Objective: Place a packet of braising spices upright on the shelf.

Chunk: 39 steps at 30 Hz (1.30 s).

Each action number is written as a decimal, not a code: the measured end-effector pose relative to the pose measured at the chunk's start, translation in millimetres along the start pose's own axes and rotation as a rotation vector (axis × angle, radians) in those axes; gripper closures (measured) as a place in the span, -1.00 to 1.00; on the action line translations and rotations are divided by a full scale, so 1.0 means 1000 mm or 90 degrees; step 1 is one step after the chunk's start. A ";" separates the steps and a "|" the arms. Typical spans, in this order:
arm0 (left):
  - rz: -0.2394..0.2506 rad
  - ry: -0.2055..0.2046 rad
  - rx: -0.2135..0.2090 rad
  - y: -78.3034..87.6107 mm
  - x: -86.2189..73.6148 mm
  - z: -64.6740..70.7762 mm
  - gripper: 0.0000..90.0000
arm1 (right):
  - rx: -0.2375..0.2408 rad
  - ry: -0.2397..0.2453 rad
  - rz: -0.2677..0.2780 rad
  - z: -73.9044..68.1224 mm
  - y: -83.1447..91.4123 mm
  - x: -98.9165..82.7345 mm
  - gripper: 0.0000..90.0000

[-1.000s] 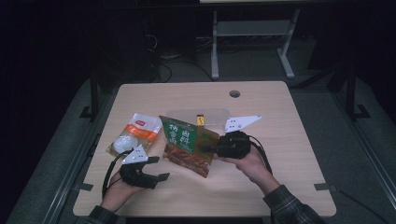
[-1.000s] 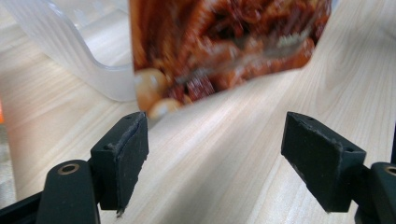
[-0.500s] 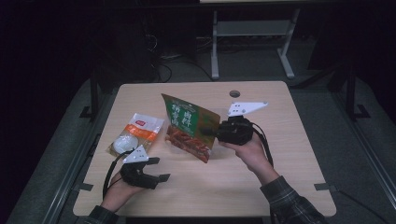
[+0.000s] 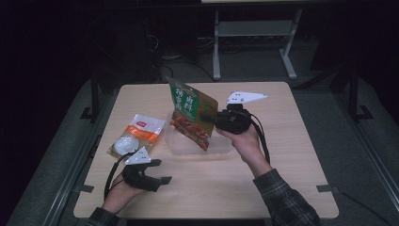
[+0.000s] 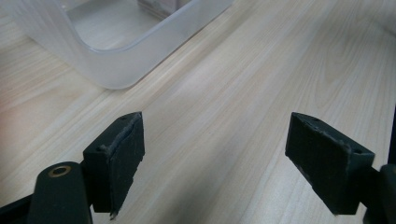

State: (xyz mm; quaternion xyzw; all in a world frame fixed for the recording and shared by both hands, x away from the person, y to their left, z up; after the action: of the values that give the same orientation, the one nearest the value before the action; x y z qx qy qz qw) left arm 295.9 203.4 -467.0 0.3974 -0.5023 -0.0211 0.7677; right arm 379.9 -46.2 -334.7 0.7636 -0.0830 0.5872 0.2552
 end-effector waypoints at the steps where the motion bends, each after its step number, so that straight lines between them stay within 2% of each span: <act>1: -0.001 -0.002 0.000 0.000 0.000 0.000 -0.58 | -0.002 -0.001 0.002 0.002 -0.002 0.000 1.00; 9: -0.014 -0.009 -0.007 -0.003 -0.001 0.002 -0.60 | -0.032 0.006 0.004 0.008 -0.018 0.003 0.99; 19: -0.021 -0.014 -0.008 -0.006 -0.002 0.004 -0.63 | -0.043 -0.005 0.009 0.016 -0.036 0.000 0.99; 25: -0.021 -0.013 -0.010 -0.007 -0.002 0.005 -0.63 | -0.055 -0.005 -0.001 0.018 -0.046 -0.006 0.99; 39: -0.029 -0.024 -0.013 -0.010 -0.003 0.007 -0.64 | -0.058 0.010 -0.005 0.019 -0.059 -0.019 0.99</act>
State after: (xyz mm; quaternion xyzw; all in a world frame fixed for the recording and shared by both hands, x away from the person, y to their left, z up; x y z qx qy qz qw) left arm 292.9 193.3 -474.4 0.4006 -0.5073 -0.0516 0.7612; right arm 415.6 -7.8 -373.3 0.7471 -0.1044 0.5877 0.2925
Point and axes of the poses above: each handheld gripper's, and its own axes: y roughly backward along the jaws, x roughly out of its top, z roughly to its right, the point moved 5 cm from there along -y, roughly forward along the jaws, and after that the axes turned 3 degrees about y, right-handed, at the moved point
